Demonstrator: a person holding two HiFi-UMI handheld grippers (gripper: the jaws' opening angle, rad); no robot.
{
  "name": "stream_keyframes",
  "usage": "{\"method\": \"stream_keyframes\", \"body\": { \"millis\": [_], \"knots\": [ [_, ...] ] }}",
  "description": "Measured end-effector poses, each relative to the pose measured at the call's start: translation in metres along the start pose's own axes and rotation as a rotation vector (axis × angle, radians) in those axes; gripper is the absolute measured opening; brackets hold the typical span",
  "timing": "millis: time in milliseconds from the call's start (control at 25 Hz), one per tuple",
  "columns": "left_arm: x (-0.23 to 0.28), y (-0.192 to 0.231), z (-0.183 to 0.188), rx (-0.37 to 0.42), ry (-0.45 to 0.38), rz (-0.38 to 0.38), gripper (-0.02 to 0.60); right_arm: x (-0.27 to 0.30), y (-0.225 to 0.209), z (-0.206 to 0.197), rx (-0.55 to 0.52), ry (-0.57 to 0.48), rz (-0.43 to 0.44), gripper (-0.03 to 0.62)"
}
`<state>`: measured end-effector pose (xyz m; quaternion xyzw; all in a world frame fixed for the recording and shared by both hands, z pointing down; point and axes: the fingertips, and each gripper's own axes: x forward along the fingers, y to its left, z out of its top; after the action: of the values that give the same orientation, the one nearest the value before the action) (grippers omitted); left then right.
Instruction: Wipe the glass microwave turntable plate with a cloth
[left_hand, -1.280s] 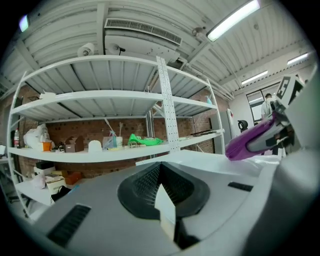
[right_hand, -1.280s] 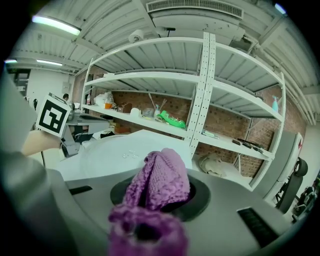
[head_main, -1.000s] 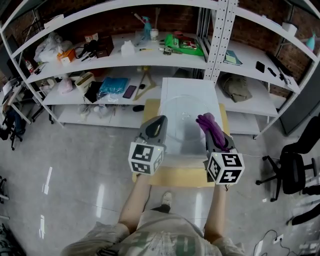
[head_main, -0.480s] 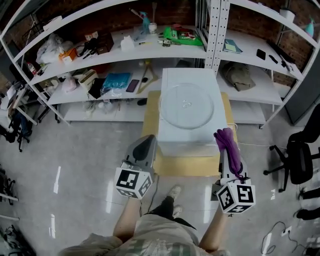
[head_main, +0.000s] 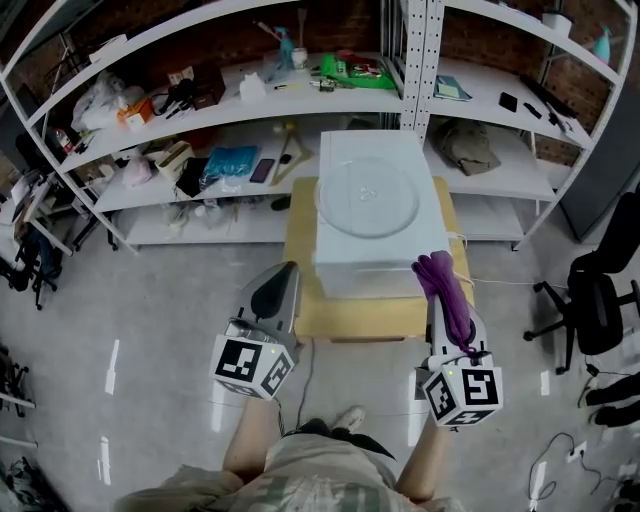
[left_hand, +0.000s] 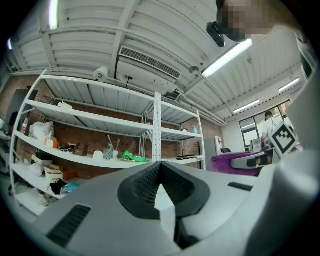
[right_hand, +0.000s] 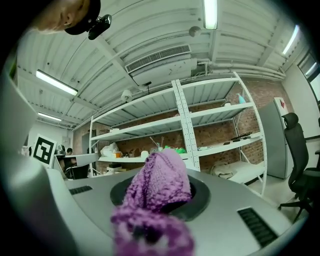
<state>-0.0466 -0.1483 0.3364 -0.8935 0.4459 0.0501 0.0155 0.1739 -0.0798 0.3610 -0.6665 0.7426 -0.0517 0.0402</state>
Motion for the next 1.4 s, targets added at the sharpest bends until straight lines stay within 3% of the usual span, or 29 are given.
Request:
{"method": "stream_keyframes", "body": {
  "millis": [400,680,800,960,1160,1400],
  "knots": [
    [-0.067,-0.011,-0.005,-0.032,-0.002,0.016,0.000,-0.041,0.065,0.004,-0.062,-0.007,0.058,0.054],
    [-0.155,-0.024,-0.013,-0.123,0.004,0.069,0.000,-0.101,0.123,-0.019,-0.071,0.093,0.123,0.054],
    [-0.188,-0.029,-0.019,-0.122,0.024,0.090,0.000,-0.122,0.136,-0.034,-0.034,0.125,0.136,0.054],
    [-0.233,-0.021,-0.019,-0.162,0.016,0.156,0.000,-0.148,0.157,-0.044,-0.033,0.168,0.191,0.054],
    [-0.280,-0.031,-0.009,-0.159,-0.004,0.202,0.000,-0.203,0.161,-0.036,-0.039,0.159,0.187,0.054],
    [-0.326,-0.110,-0.007,-0.165,0.026,0.153,0.000,-0.317,0.131,-0.029,-0.025,0.132,0.122,0.054]
  ]
}}
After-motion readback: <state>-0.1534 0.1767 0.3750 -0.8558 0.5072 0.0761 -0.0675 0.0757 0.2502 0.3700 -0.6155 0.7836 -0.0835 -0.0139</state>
